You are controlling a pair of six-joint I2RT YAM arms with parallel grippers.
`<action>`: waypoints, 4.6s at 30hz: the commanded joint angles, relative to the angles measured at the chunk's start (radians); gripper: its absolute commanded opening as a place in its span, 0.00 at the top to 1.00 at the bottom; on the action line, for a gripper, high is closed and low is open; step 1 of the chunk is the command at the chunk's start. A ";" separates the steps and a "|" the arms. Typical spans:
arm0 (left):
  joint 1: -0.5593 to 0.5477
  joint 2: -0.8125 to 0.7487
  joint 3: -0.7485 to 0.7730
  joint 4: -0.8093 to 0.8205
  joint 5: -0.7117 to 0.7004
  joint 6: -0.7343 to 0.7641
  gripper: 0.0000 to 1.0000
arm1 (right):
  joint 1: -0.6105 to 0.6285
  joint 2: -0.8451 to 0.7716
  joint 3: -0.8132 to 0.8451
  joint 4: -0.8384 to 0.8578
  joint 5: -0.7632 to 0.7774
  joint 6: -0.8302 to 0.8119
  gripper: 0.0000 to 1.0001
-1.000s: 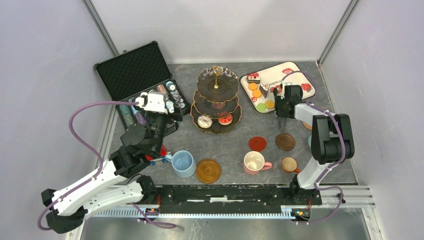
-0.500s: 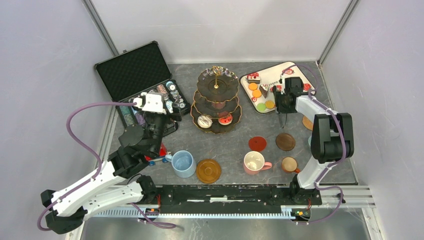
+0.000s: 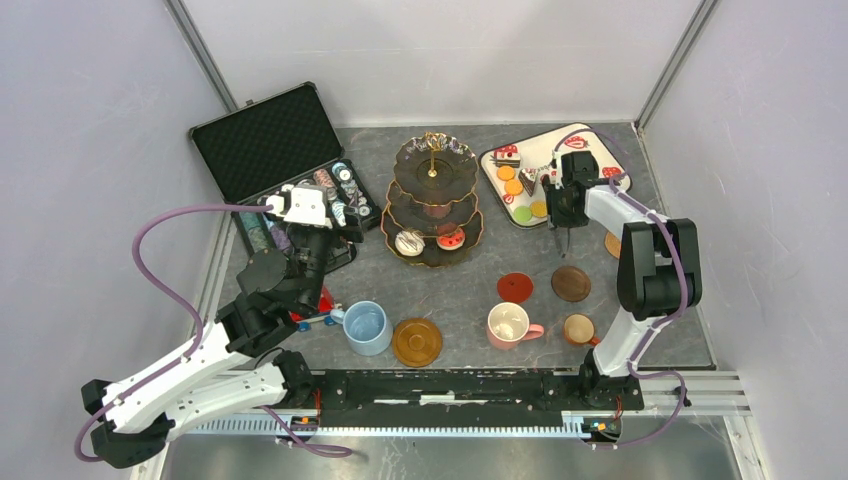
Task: Serve the afternoon tea
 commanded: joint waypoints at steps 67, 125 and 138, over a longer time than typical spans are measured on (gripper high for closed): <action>0.005 0.004 0.020 -0.002 0.013 -0.053 0.00 | 0.003 -0.091 -0.125 0.223 0.074 0.014 0.59; 0.005 0.009 0.033 -0.028 0.022 -0.073 0.00 | 0.329 -0.367 -0.132 0.328 -0.493 0.229 0.70; 0.005 0.006 0.032 -0.023 0.020 -0.069 0.00 | 0.364 -0.295 -0.055 0.274 -0.398 0.200 0.59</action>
